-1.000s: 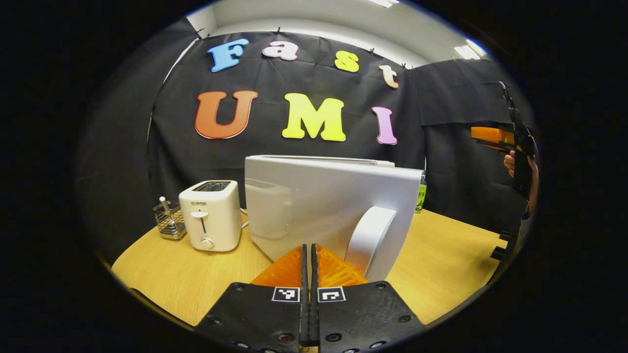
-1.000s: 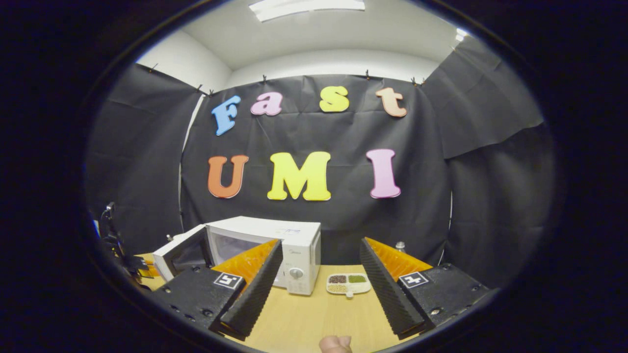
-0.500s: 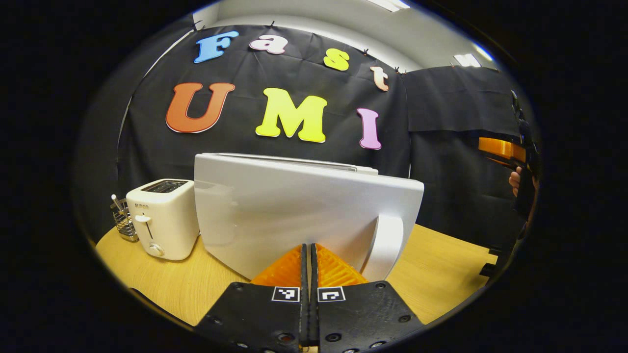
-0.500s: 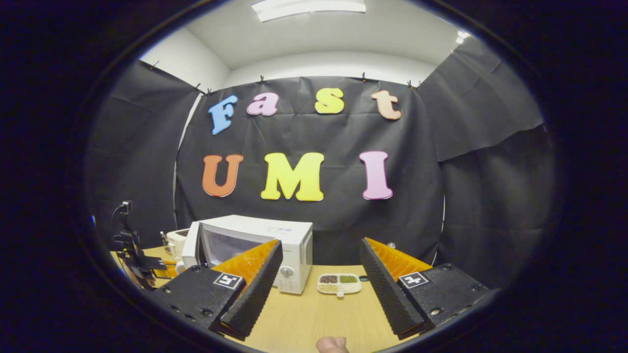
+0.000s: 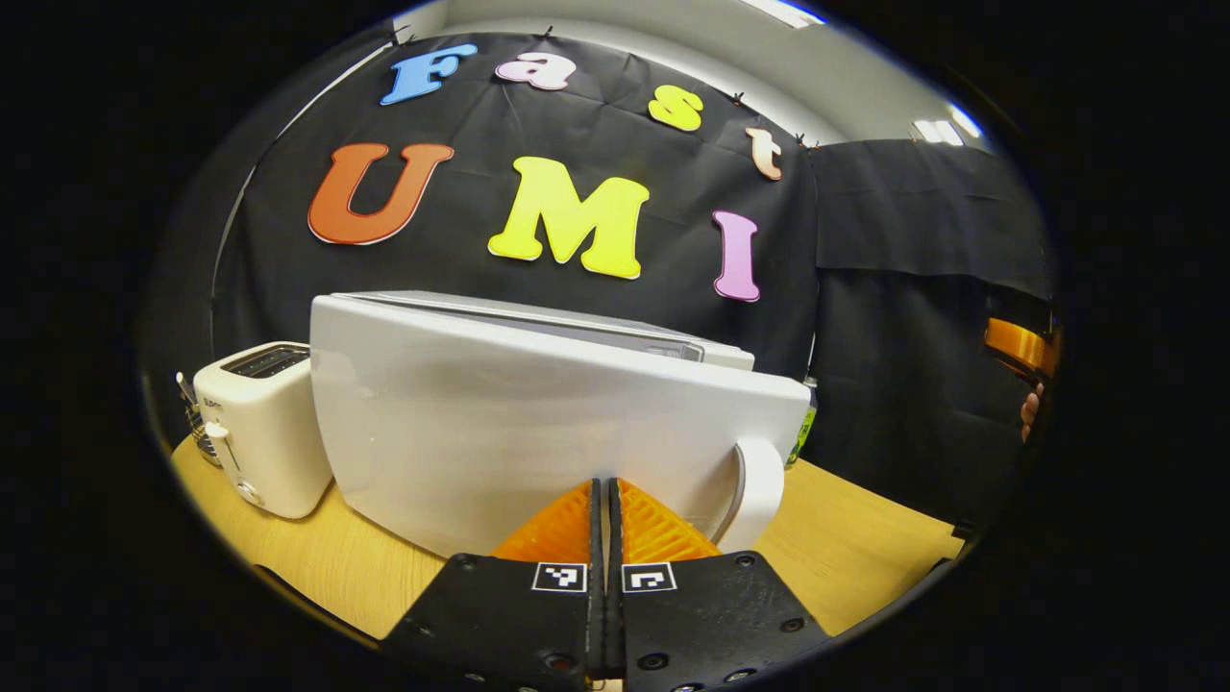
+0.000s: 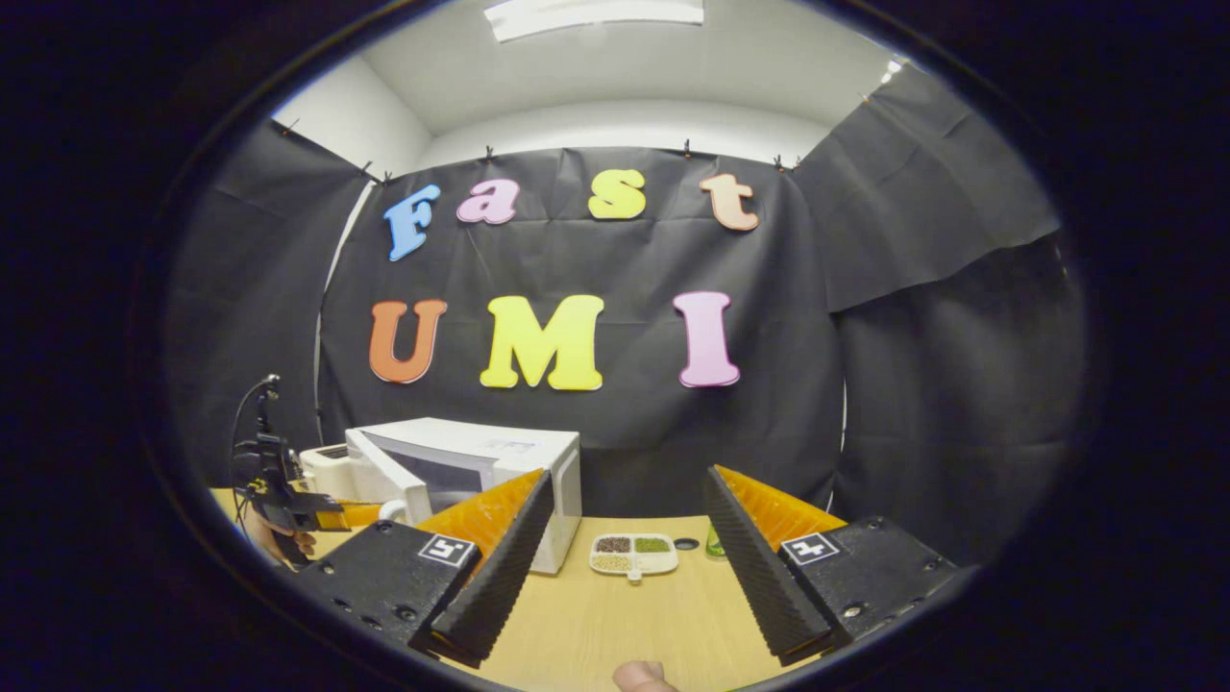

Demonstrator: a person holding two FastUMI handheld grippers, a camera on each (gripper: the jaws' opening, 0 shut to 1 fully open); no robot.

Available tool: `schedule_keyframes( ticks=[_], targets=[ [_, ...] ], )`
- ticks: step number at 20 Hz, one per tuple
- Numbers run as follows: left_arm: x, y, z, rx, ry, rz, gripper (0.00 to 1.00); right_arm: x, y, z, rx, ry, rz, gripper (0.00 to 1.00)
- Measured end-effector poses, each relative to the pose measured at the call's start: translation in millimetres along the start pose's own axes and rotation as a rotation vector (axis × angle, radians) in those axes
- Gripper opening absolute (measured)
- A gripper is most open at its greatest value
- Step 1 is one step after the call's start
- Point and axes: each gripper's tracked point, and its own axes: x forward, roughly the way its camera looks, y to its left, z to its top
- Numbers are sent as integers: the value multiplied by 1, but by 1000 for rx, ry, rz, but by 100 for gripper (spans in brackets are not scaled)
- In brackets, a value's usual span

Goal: Open the microwave oven with the left hand, put the food in, and close the microwave oven.

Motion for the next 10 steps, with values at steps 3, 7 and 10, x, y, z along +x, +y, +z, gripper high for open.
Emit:
schedule_keyframes(
  ticks=[3, 7, 10],
  targets=[
    [26, -12, 0, -19, 14, -26, 0, 4, -10, -8, -14, 12, -3, 92],
    [63, -10, 0, -39, 33, -17, 0, 7, -26, -15, 23, 26, -18, 100],
    [89, -2, -1, -17, 52, 26, 0, 6, -31, -17, 17, 37, -23, 92]
  ],
)
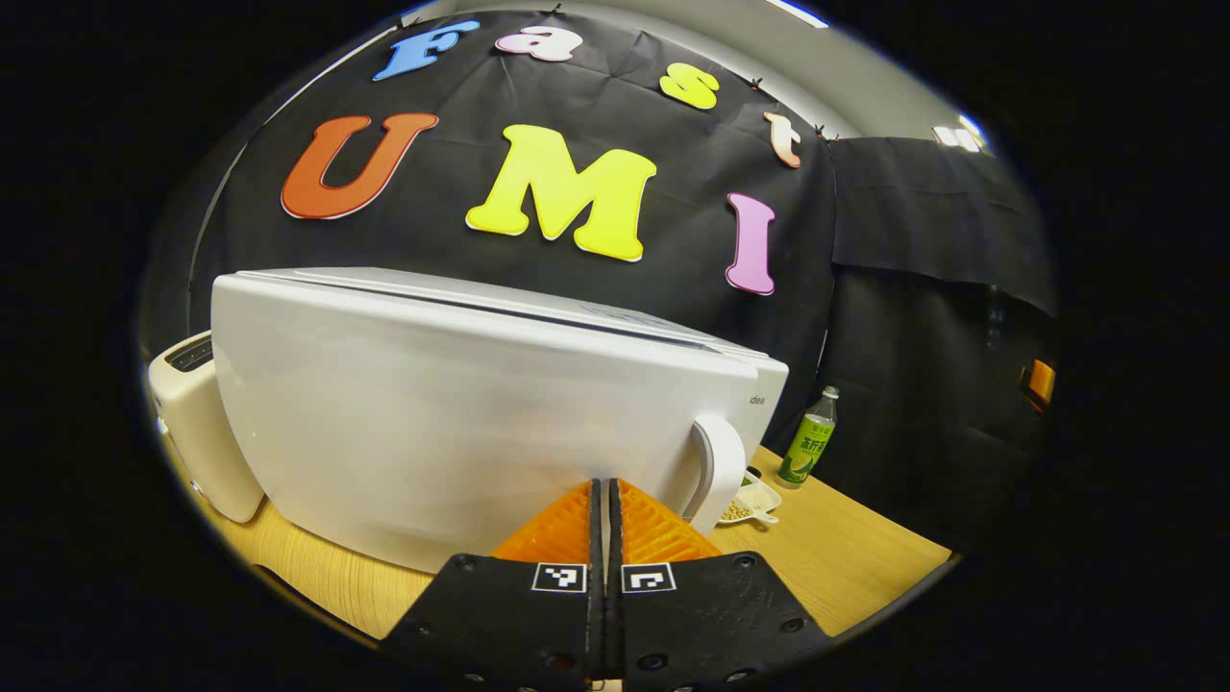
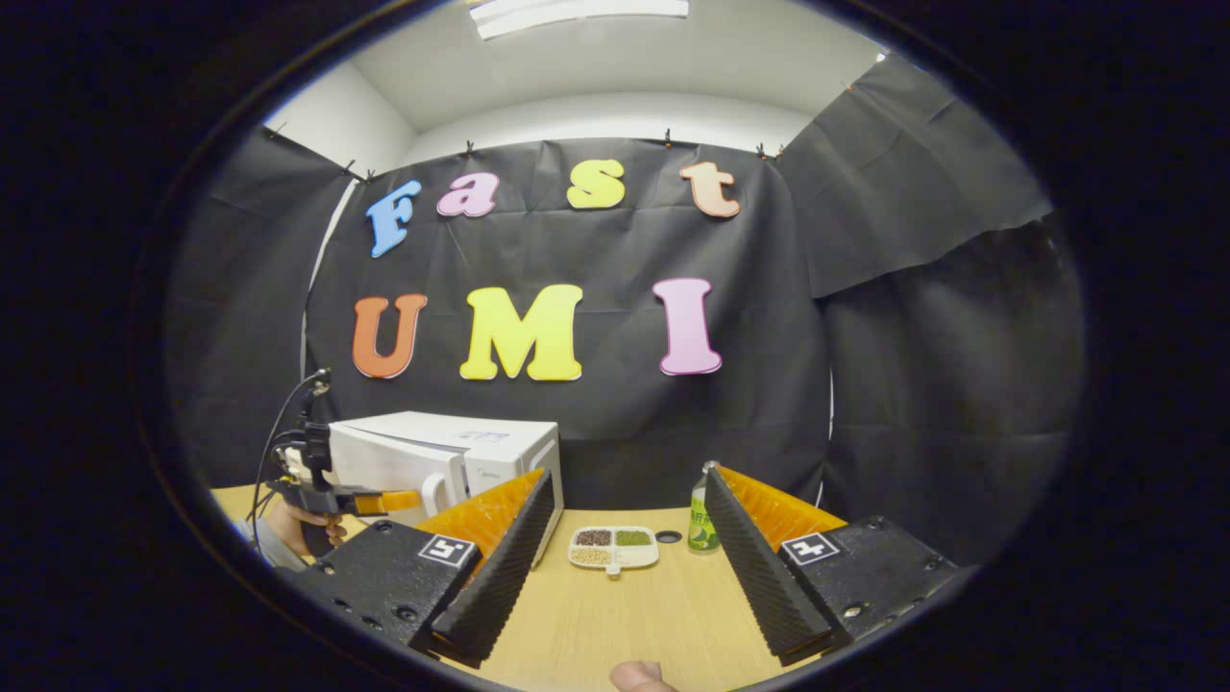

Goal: Open the microwave oven with the left hand, put the food in, and close the microwave oven.

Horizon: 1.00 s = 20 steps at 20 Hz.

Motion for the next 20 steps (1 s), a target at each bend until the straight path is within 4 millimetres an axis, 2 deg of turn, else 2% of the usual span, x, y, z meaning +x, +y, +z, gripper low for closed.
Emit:
schedule_keyframes(
  ticks=[2, 3, 4, 5, 7, 8, 9, 10, 12, 13, 14, 15, 16, 17, 19, 20],
  targets=[
    [11, 4, 2, 42, -11, 38, 0, -6, -3, 1, 0, -1, -1, 92],
    [18, 9, -6, 50, 25, 59, 0, -9, -5, 4, -4, -3, -7, 100],
    [14, 7, -2, 46, 6, 61, 0, -13, -8, 5, -6, -1, -16, 92],
    [16, 6, -5, 42, 15, 66, 0, -17, -9, 4, -7, 2, -25, 100],
    [15, 9, -9, 34, 29, 92, 0, -24, -10, 6, 0, 4, -35, 100],
    [10, 8, -14, 26, 51, 95, 0, -27, -9, 5, 0, 14, -39, 92],
    [4, 6, -15, 24, 49, 95, 0, -30, -9, 3, 3, 25, -42, 92],
    [-5, 3, -12, 27, 39, 99, 0, -33, -8, 2, 10, 34, -40, 100],
    [-26, -3, -8, 28, 19, 98, 0, -40, -4, 0, 21, 48, -35, 100],
    [-35, -4, -6, 33, 11, 105, 0, -43, -5, -1, 20, 52, -41, 92],
    [-45, -1, -5, 38, 8, 128, 0, -46, -7, 0, 19, 51, -50, 100],
    [-54, 1, -7, 41, 18, 156, 0, -47, -6, 0, 20, 51, -54, 92],
    [-63, 0, -11, 49, 31, 176, 1, -50, -3, 1, 23, 50, -53, 92],
    [-75, -8, -13, 55, 35, 181, 20, -53, 0, 0, 26, 53, -48, 100],
    [-103, -17, -11, 69, 29, 188, 87, -59, 7, -1, 41, 60, -34, 100],
    [-114, -19, -9, 78, 19, 204, 81, -62, 9, -1, 52, 62, -30, 92]
  ],
)
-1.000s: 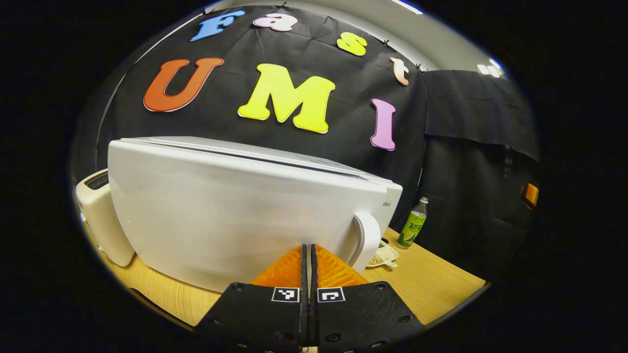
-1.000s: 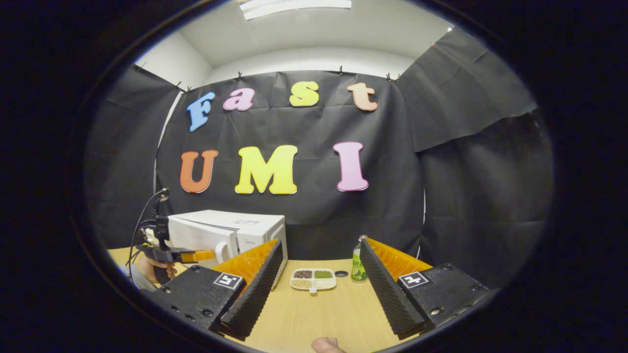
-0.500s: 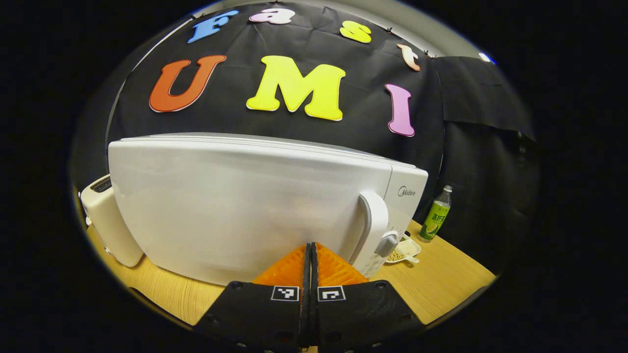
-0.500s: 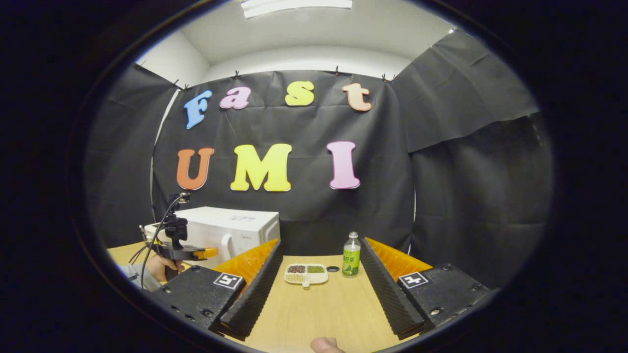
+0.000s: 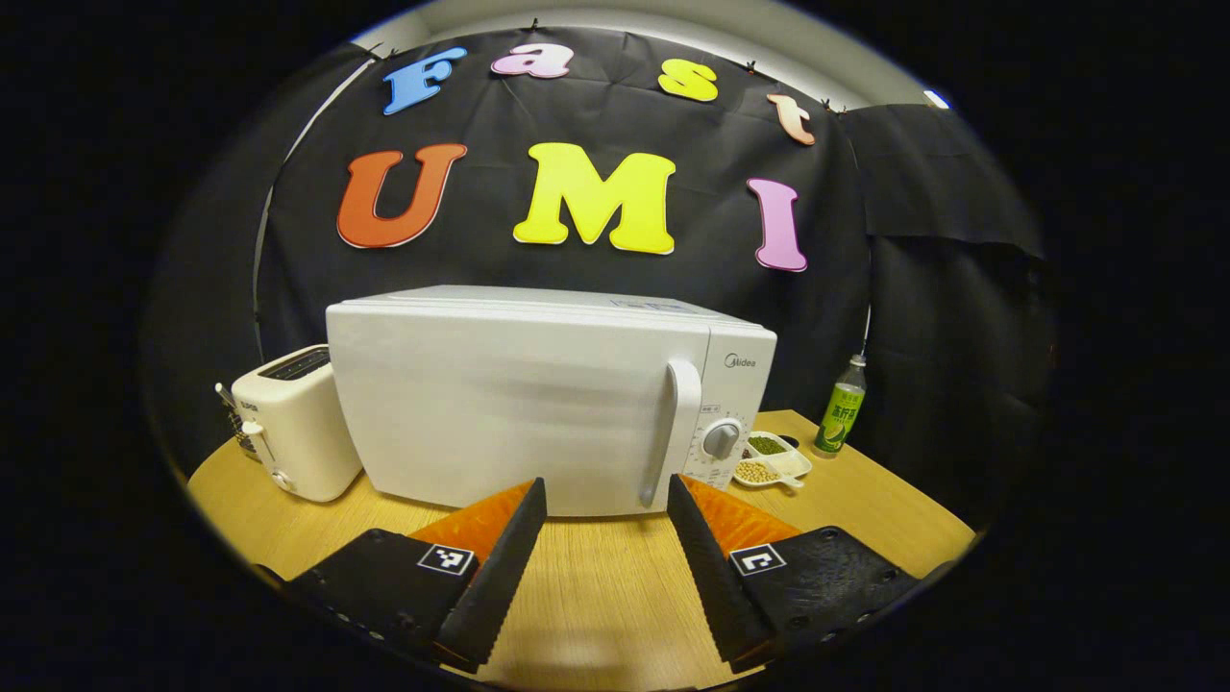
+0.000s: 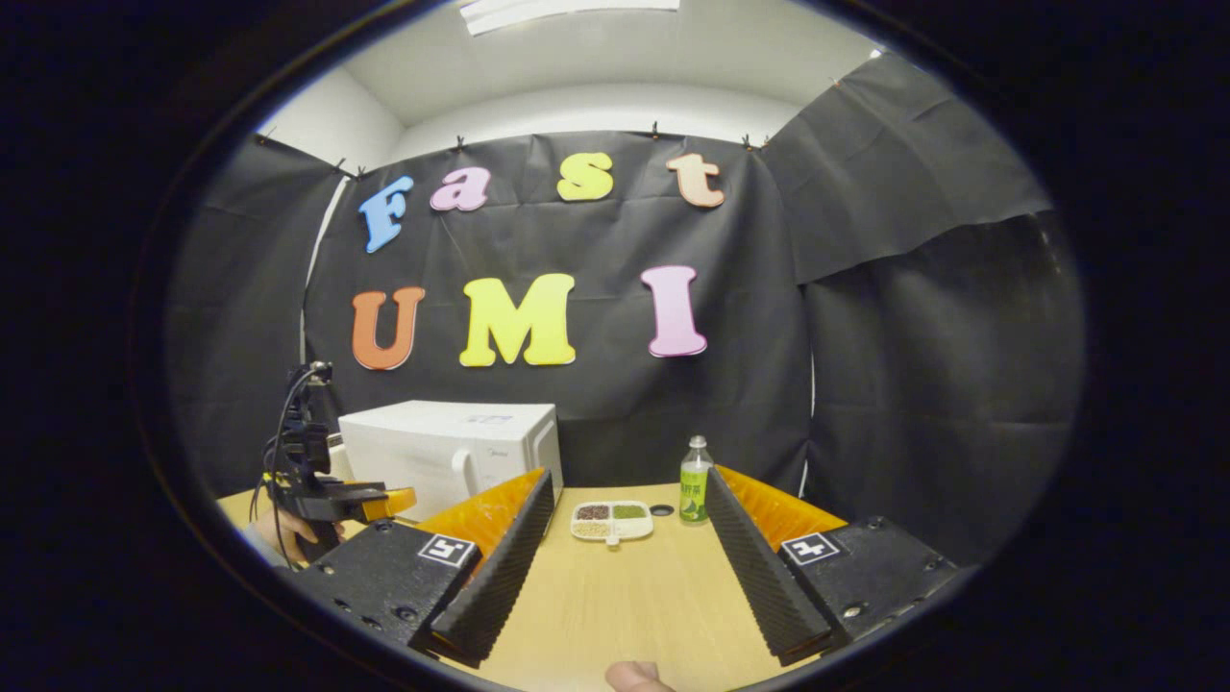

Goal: Open the microwave oven with the left hand, put the food in, and close the microwave oven.

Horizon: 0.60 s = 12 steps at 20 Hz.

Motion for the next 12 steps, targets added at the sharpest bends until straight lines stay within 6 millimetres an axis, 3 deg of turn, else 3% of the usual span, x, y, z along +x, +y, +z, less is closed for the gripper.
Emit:
schedule_keyframes(
  ticks=[1, 2, 3, 6, 7, 8, 9, 10, 11, 12],
  targets=[
    [-13, -2, 2, 6, -5, 2, 86, -3, 3, 1, 10, -4, 7, 100],
    [-30, -4, 6, 15, -8, 11, 80, -6, 4, 2, 16, -2, 4, 100],
    [-41, -5, 10, 25, -18, 23, 98, -8, 5, 2, 17, -2, 4, 92],
    [-84, -12, 31, 25, -49, 42, 95, -20, 8, 11, 15, -18, -4, 100],
    [-101, -14, 41, 23, -64, 52, 84, -24, 10, 14, 15, -23, -5, 100],
    [-117, -15, 52, 21, -81, 61, 96, -29, 13, 19, 13, -24, -8, 100],
    [-135, -16, 65, 28, -104, 70, 84, -35, 14, 22, 15, -28, -12, 92],
    [-152, -16, 77, 45, -127, 88, 96, -41, 17, 26, 14, -25, -13, 92],
    [-170, -13, 89, 62, -141, 112, 96, -48, 20, 27, 14, -17, -15, 100],
    [-187, -12, 99, 64, -157, 124, 95, -56, 23, 31, 14, -11, -13, 92]
  ],
)
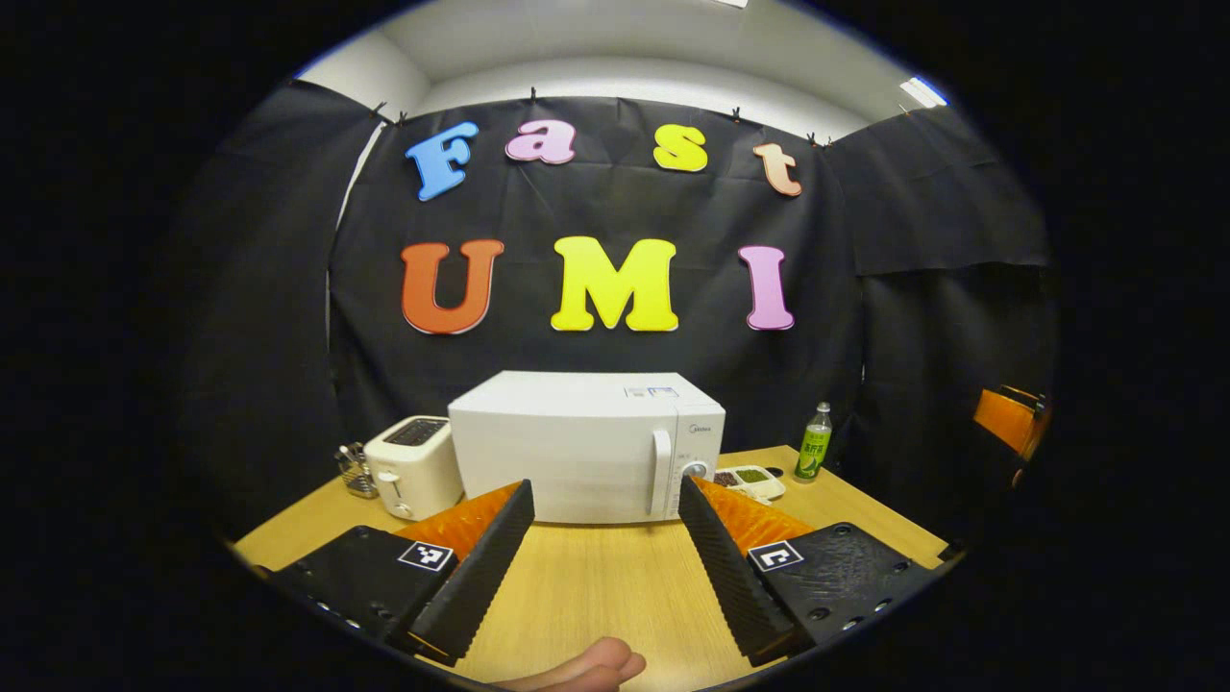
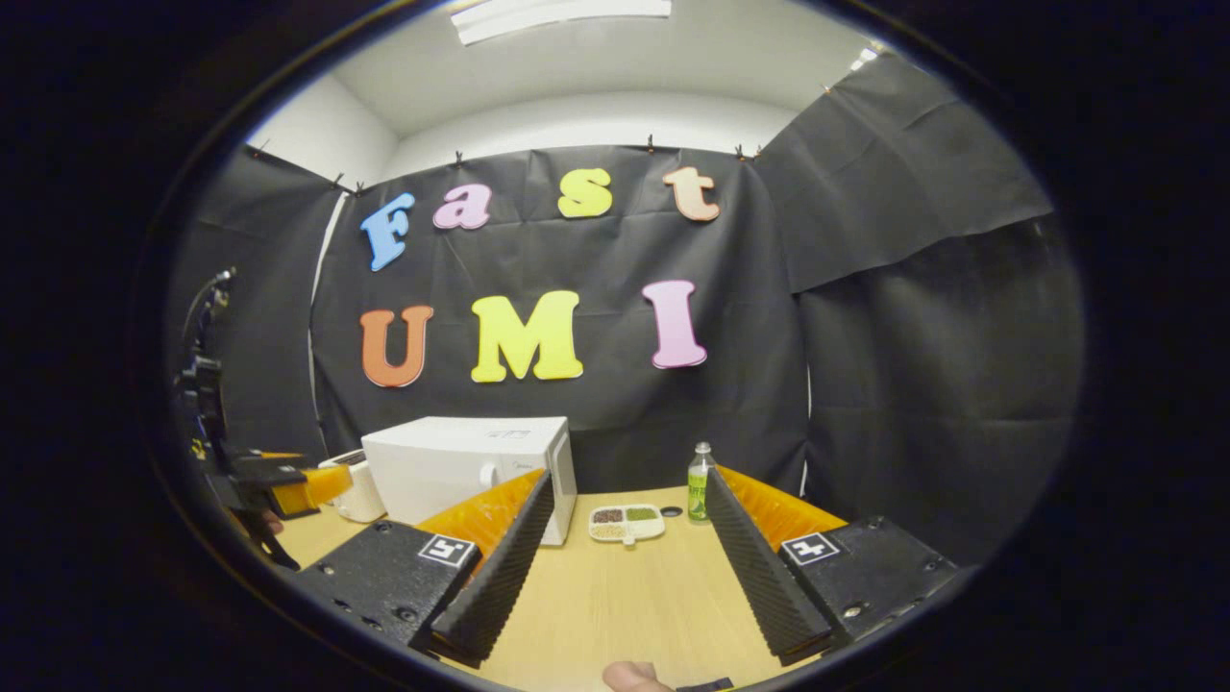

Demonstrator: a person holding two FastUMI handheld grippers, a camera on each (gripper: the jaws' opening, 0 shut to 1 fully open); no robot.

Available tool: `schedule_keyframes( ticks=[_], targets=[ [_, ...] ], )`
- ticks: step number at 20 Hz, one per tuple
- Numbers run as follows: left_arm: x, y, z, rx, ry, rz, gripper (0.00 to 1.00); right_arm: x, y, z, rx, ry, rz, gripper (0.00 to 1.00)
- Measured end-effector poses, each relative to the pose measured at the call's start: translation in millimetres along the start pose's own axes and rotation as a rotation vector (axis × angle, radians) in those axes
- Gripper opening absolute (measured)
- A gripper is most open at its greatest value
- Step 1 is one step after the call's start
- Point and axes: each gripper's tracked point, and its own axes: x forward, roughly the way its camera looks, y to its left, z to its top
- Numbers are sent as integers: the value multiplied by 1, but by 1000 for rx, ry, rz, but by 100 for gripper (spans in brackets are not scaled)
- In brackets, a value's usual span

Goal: Open the microwave oven with the left hand, put the food in, and close the microwave oven.

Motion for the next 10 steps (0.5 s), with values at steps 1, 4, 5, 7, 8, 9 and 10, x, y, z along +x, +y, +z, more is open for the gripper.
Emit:
schedule_keyframes(
  ticks=[1, 4, 5, 7, 8, 9, 10],
  targets=[
    [-17, 6, 15, -3, -20, 21, 95, -10, 6, 10, 5, -5, 10, 100],
    [-62, 25, 59, -10, -100, 78, 95, -35, 7, 35, -2, -27, -7, 92],
    [-78, 24, 66, -10, -106, 66, 95, -46, 7, 41, -7, -34, -19, 92],
    [-107, 37, 74, -20, -127, 92, 95, -68, 5, 57, 10, -66, -36, 100],
    [-120, 45, 72, -27, -129, 110, 95, -76, 5, 64, 24, -80, -41, 100],
    [-130, 49, 69, -31, -124, 123, 95, -82, 8, 68, 32, -92, -31, 91],
    [-138, 49, 65, -28, -120, 125, 84, -87, 13, 75, 36, -101, -12, 91]
  ],
)
